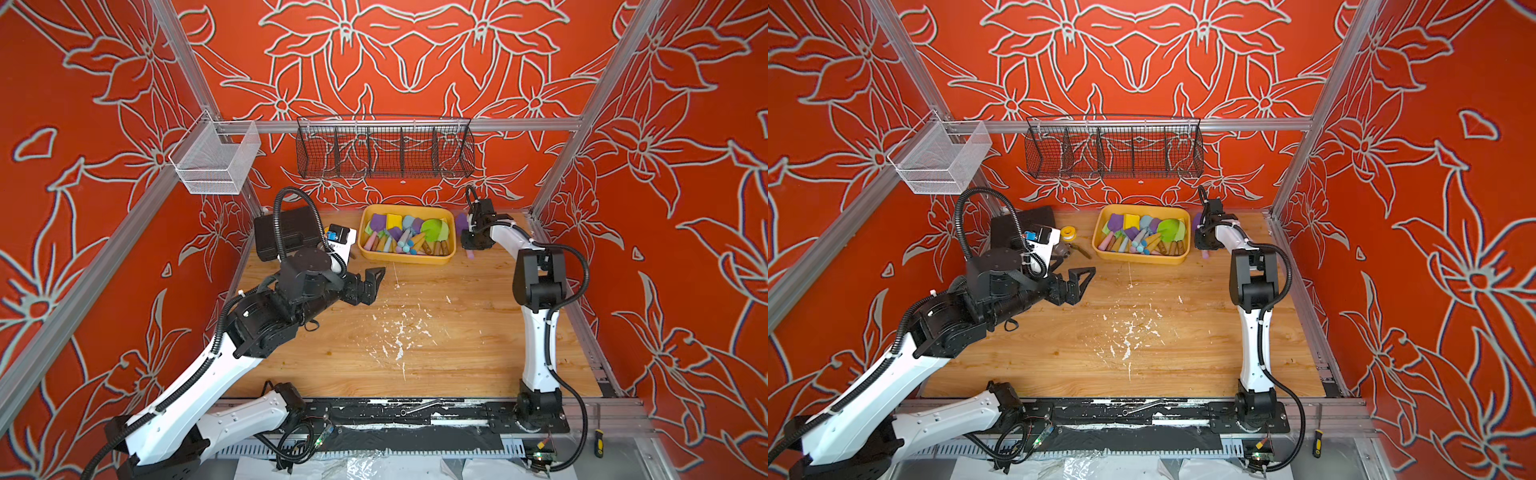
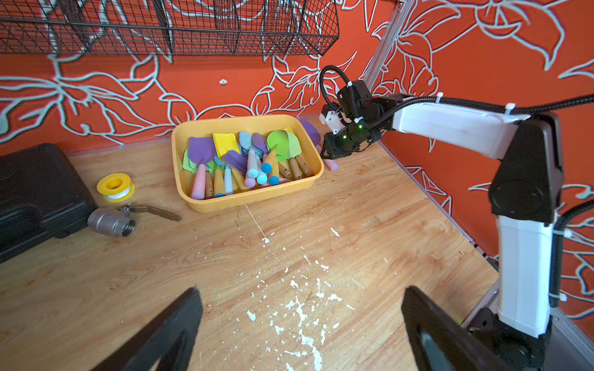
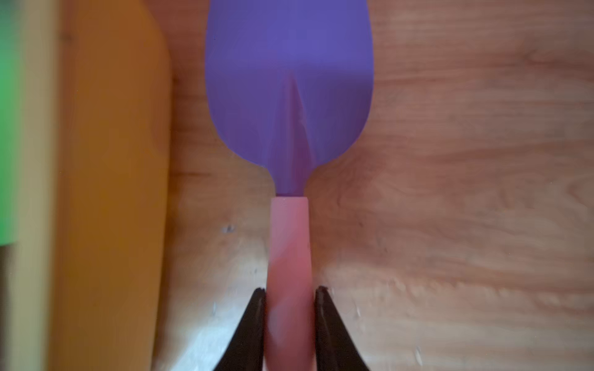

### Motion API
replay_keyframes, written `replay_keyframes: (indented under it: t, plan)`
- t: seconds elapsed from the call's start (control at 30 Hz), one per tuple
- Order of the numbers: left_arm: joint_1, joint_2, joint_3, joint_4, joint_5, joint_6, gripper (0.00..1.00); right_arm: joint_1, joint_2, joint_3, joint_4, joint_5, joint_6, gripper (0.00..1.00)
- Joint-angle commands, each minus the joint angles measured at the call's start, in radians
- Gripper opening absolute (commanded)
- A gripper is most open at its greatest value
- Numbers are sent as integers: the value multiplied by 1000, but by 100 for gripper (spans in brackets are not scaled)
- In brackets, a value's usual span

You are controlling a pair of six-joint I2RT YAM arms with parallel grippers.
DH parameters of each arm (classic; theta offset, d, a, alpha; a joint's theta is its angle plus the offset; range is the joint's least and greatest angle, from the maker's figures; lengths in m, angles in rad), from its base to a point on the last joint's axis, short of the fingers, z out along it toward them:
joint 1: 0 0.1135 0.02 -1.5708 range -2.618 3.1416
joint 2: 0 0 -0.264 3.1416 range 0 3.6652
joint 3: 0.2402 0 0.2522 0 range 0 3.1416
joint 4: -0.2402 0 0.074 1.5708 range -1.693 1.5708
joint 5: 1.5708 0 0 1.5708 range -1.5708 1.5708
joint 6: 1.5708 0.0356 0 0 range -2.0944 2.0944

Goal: Take the shovel out of the storage box
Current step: Place the shovel at the center of the board.

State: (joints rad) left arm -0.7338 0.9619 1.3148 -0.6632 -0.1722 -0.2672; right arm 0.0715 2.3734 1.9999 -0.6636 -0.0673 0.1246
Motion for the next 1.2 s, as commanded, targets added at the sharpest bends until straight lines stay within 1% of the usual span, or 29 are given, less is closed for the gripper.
replay_keyframes:
  t: [0.0, 0.03, 0.13, 0.17, 0.2, 0.3, 0.4, 0.57, 0.67, 0.77, 0.83, 0.87, 1.0, 1.07, 1.17]
  plan:
    - [4, 8, 15, -20, -21, -22, 97, -6, 46, 107, -101, -6, 16, 0]
    - [4, 10, 15, -18, -25, -24, 97, -5, 58, 127, -117, -3, 17, 1]
    - [4, 18, 14, -18, -32, -24, 97, -6, 100, 188, -177, -12, 13, 18]
    - [4, 17, 12, -18, -38, -23, 97, -6, 111, 203, -193, -11, 14, 27]
    - [4, 17, 9, -18, -46, -24, 97, -7, 116, 212, -205, -7, 16, 34]
    - [4, 17, 7, -11, -50, -6, 97, -6, 104, 205, -205, 4, 24, 50]
    - [4, 17, 9, 0, -50, 9, 97, -6, 71, 192, -192, 7, 27, 61]
    - [4, 65, 22, 13, -42, 7, 97, -6, -16, 197, -221, 35, 49, 64]
    - [4, 94, 40, 10, -34, 1, 97, -6, -111, 179, -241, 21, 121, 65]
    - [11, 134, 48, 7, -40, -7, 97, -5, -194, 171, -311, -65, 245, 65]
    - [18, 154, 50, 15, -38, -2, 97, -4, -237, 148, -342, -155, 340, 64]
    - [20, 164, 49, 32, -33, 5, 97, -2, -265, 114, -331, -193, 399, 63]
    - [27, 178, 32, 93, -1, 63, 97, 25, -356, -67, -179, -337, 620, 56]
    - [31, 182, 29, 106, 0, 89, 97, 56, -346, -61, -174, -353, 668, 53]
    - [38, 173, 11, 131, 18, 132, 97, 110, -285, 12, -208, -353, 693, 50]
